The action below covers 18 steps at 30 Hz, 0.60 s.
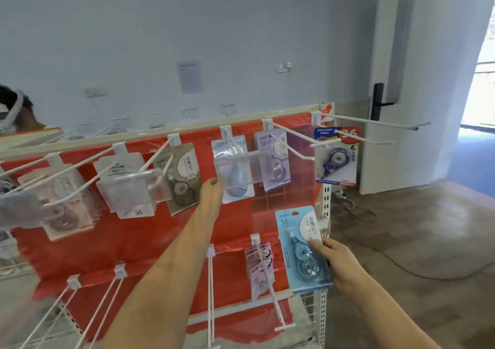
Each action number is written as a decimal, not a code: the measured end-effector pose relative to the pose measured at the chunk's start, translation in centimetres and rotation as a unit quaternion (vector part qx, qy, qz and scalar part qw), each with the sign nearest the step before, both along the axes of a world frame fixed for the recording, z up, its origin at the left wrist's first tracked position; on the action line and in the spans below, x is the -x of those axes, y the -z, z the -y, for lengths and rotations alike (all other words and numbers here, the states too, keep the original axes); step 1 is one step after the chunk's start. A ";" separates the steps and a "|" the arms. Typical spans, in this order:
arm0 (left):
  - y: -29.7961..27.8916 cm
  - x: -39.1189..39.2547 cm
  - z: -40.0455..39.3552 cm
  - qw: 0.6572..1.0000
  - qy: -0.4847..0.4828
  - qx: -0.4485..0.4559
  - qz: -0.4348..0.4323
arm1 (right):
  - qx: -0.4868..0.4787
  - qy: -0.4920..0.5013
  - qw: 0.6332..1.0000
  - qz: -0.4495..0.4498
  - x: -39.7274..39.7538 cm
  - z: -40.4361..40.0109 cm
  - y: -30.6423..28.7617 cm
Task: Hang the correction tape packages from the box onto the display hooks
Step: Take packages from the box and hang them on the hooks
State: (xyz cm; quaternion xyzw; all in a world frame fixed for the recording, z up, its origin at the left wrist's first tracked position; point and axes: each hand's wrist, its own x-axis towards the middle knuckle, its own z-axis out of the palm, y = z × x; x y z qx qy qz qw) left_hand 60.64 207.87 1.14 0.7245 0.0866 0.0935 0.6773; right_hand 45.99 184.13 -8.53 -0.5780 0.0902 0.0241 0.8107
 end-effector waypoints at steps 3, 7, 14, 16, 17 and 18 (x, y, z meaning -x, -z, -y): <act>1.5 2.7 -0.9 0.998 0.020 -0.052 -0.001 | -0.017 -0.001 1.000 0.003 0.6 0.3 0.1; 3.1 6.6 -2.4 0.988 0.026 -0.146 -0.033 | -0.010 -0.014 1.000 -0.005 1.2 0.0 0.4; 2.5 16.3 -8.4 0.898 -0.020 -0.438 -0.033 | 0.021 -0.074 0.997 0.006 2.4 -4.8 -0.2; 2.2 19.1 -10.0 0.874 -0.046 -0.480 -0.057 | 0.027 -0.103 0.994 0.010 3.0 -6.7 -0.4; 2.1 20.4 -10.8 0.863 -0.059 -0.497 -0.069 | 0.027 -0.114 0.993 0.013 3.2 -7.7 -0.4; 2.0 21.6 -11.6 0.852 -0.074 -0.513 -0.072 | 0.026 -0.126 0.992 0.017 3.8 -8.8 -0.7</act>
